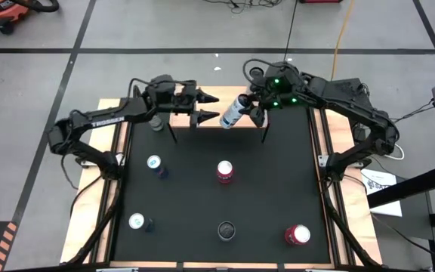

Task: Place canned beverage on shelf
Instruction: Put the top white-blue soda can on the shelf

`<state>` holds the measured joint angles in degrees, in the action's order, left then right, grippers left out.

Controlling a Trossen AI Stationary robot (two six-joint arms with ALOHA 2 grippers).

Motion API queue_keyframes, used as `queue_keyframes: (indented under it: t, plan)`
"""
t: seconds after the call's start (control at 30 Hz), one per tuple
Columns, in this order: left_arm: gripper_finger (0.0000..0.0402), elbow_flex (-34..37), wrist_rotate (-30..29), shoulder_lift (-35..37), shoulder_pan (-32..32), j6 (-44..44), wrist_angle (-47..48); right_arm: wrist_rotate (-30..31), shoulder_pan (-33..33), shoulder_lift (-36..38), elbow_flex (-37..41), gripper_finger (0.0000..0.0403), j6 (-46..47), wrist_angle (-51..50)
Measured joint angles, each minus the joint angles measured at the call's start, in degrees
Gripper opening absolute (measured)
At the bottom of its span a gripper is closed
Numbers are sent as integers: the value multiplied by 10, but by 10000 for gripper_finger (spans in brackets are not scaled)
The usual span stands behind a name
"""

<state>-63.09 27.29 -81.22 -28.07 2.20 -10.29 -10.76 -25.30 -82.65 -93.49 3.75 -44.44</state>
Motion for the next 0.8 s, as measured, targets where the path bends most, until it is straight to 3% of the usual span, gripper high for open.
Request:
queue_keyframes:
  t: [0.5,0.8]
  plan:
    - [283,-58,46,-96,0,-11,1,-16,12,-19,0,210,-5,36]
    - [283,-77,62,-114,4,-10,3,-16,14,-23,0,210,-6,33]
